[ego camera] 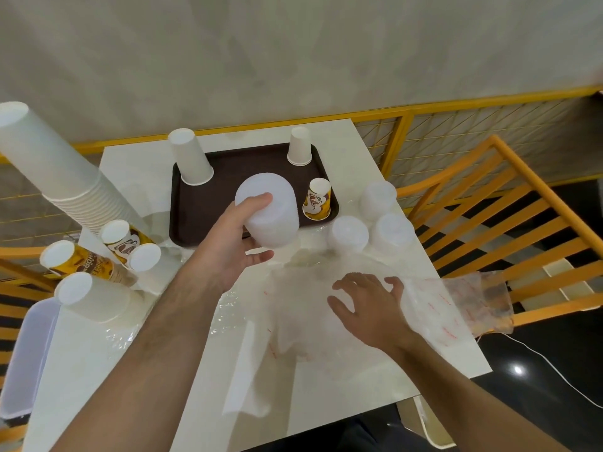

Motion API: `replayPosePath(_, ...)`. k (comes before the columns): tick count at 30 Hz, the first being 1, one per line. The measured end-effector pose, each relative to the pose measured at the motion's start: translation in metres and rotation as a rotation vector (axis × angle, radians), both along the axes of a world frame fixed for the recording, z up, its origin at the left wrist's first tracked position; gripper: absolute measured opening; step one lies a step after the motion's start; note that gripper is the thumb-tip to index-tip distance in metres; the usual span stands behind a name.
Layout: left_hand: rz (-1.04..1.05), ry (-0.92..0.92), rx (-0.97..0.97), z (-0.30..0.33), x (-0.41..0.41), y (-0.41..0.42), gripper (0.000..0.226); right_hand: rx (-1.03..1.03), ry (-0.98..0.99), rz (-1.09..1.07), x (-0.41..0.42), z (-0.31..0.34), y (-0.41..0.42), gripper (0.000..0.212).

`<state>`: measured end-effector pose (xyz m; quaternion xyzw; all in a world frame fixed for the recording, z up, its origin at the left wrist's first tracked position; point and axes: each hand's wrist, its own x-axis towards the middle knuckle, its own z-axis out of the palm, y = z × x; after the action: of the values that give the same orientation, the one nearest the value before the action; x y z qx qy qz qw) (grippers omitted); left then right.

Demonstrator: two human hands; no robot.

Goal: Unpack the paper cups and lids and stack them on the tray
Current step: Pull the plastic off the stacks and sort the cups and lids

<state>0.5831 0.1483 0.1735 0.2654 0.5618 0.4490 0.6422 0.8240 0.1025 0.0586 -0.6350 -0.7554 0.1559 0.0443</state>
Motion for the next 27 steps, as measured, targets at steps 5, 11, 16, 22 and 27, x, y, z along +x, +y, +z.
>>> replayPosePath(5,-0.042,0.048,-0.017,-0.002,0.017,0.004,0.056,0.094,0.203,-0.115,0.002,0.009,-0.003,0.018)
replayPosePath(11,-0.105,0.083,0.023,0.001,0.045,0.023,0.027,0.171,0.726,-0.233,0.011,0.051,0.020,0.013)
replayPosePath(16,-0.205,0.128,0.107,0.014,0.081,0.052,0.042,-0.304,1.236,-0.319,0.022,0.113,0.074,0.069)
replayPosePath(22,-0.243,0.204,0.118,0.032,0.124,0.110,0.076,-0.456,1.284,-0.251,0.052,0.151,0.142,0.045)
replayPosePath(27,-0.256,0.136,0.085,0.035,0.148,0.173,0.050,-0.467,1.288,-0.359,0.078,0.153,0.211,0.021)
